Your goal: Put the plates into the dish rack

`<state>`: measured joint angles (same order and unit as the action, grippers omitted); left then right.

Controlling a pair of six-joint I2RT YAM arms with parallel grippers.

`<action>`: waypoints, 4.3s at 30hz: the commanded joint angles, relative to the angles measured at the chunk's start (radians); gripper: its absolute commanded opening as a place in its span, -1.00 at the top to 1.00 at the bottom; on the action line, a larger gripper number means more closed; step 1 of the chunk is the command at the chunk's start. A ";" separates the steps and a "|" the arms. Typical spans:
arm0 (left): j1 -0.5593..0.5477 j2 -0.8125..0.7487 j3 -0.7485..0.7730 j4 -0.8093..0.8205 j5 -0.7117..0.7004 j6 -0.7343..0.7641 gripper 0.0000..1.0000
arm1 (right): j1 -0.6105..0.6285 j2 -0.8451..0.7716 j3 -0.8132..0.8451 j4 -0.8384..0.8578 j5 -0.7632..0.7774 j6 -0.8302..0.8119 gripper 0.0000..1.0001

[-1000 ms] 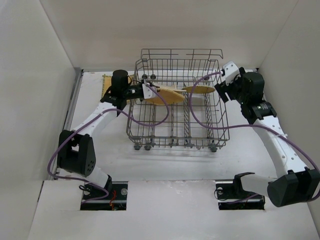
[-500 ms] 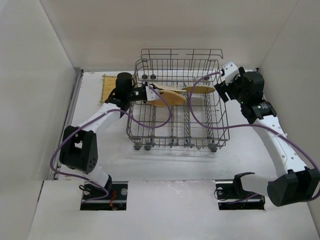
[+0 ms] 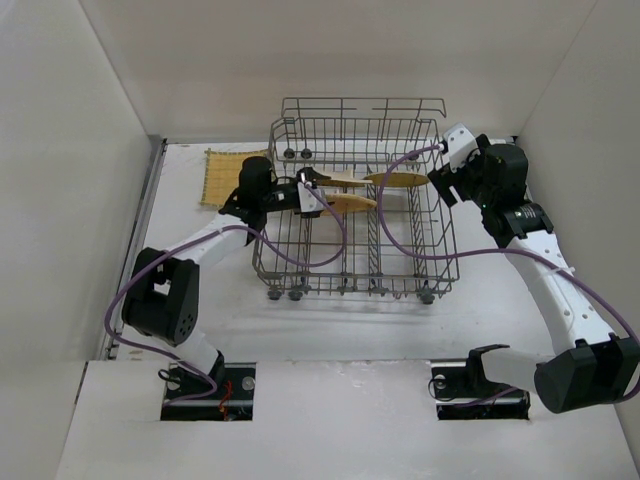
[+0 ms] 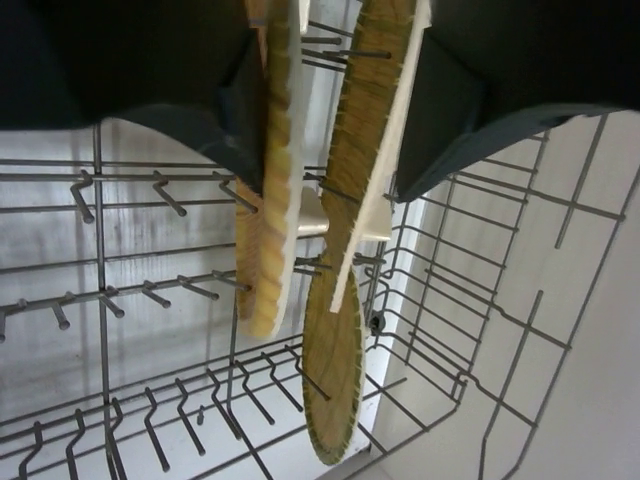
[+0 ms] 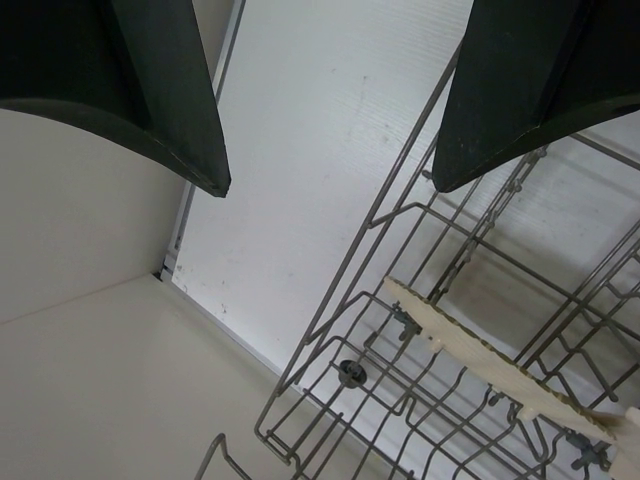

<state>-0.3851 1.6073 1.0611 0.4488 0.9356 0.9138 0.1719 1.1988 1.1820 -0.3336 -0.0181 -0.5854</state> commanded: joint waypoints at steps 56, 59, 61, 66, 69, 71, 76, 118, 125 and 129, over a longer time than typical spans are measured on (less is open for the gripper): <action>0.886 0.002 0.036 -0.496 -0.106 -1.357 -1.00 | 0.110 -0.077 0.051 -0.002 0.012 0.048 -0.77; 0.883 0.068 0.043 -0.483 -0.103 -1.359 -1.00 | 0.081 -0.071 0.027 -0.005 0.015 0.058 -0.79; 0.883 0.111 0.056 -0.467 -0.103 -1.363 -1.00 | 0.036 -0.065 0.018 -0.018 0.015 0.079 -0.80; 0.857 0.212 0.115 -0.443 -0.115 -1.372 -1.00 | -0.142 -0.019 0.034 -0.058 -0.008 0.183 -0.80; 0.845 0.264 0.152 -0.426 -0.122 -1.389 -0.99 | -0.252 0.016 0.054 -0.077 -0.039 0.238 -0.79; 0.835 0.292 0.171 -0.403 -0.124 -1.403 -0.95 | -0.312 0.039 0.071 -0.097 -0.060 0.277 -0.79; 0.815 0.374 0.246 -0.381 -0.124 -1.434 -0.72 | -0.419 0.090 0.106 -0.128 -0.106 0.340 -0.77; 0.756 0.678 0.479 -0.358 -0.092 -1.543 0.97 | -0.490 0.220 0.361 -0.298 -0.112 0.429 -0.76; 0.820 0.494 0.389 -0.343 -0.162 -1.540 1.00 | -0.450 0.223 0.347 -0.274 -0.132 0.440 -0.75; 0.864 0.404 0.369 -0.351 -0.187 -1.534 1.00 | -0.404 0.225 0.344 -0.255 -0.146 0.441 -0.75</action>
<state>0.4347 2.1483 1.4303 0.0666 0.7841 -0.6426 -0.2642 1.4189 1.4956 -0.6415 -0.1390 -0.1528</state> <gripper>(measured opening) 0.108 0.875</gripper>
